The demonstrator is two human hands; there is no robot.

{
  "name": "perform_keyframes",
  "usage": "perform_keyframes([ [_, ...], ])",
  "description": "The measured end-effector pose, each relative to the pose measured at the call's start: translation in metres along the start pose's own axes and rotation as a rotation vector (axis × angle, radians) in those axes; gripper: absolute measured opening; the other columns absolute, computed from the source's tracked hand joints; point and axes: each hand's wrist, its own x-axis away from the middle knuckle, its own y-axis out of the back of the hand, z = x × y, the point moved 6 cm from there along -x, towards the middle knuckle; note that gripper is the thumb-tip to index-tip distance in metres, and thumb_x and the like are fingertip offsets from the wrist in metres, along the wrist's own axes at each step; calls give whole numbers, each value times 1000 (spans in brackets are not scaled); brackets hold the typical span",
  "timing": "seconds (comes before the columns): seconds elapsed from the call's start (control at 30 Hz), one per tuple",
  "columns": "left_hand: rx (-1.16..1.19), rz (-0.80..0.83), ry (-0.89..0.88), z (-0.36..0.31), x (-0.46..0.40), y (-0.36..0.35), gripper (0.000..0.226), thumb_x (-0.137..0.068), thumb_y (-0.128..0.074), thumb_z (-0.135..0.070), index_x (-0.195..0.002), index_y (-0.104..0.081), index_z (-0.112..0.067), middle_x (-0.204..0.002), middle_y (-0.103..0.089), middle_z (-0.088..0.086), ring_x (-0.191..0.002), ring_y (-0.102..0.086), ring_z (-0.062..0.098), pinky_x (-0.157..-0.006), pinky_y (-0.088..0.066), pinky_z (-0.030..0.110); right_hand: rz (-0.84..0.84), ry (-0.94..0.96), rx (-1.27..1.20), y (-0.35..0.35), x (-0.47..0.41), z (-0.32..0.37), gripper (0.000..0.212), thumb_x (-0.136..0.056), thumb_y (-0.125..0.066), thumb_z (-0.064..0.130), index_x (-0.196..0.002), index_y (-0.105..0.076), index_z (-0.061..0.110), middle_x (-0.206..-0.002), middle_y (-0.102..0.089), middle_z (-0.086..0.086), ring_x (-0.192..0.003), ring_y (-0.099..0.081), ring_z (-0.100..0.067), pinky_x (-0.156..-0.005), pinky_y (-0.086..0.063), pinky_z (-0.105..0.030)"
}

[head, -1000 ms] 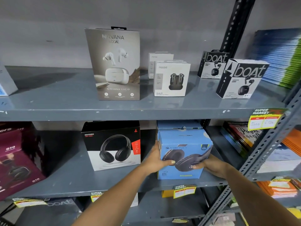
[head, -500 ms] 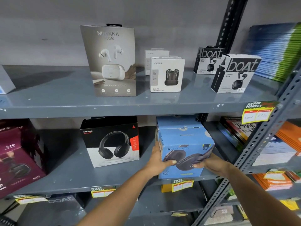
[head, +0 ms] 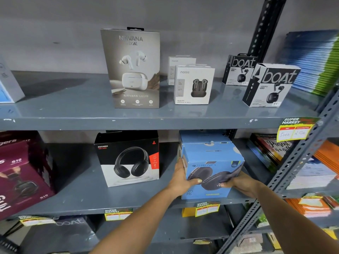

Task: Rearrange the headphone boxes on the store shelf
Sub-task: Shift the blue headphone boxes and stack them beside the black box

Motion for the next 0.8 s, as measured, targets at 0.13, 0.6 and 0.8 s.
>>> perform_keyframes([
  [0.13,5,-1,0,2,1,0,109,-72,-87,-28,-155,-17,-23,-160,-27,2,-147,-29,23,-118,-32,51,27,21,13,-2,3,-2,36,-70,-75,-16,-95,-81,10,-109,-77,-17,-103,-74,-29,-83,-61,-31],
  [0.6,-37,-132,-215,-4,36,82,100,-72,-86,-34,-151,-29,-10,-155,-34,2,-143,-35,15,-118,-29,31,-207,336,139,3,59,134,76,-78,-80,3,-141,-46,27,-144,-48,7,-133,-42,-10,-107,-34,-27],
  [0.8,-76,-660,-360,33,97,179,42,-70,-87,-16,-92,-55,-32,-99,-54,-4,-92,-56,9,-86,-46,17,-210,516,506,-102,50,180,70,-73,-85,41,-137,-58,27,-136,-58,14,-129,-51,-8,-108,-35,-26],
])
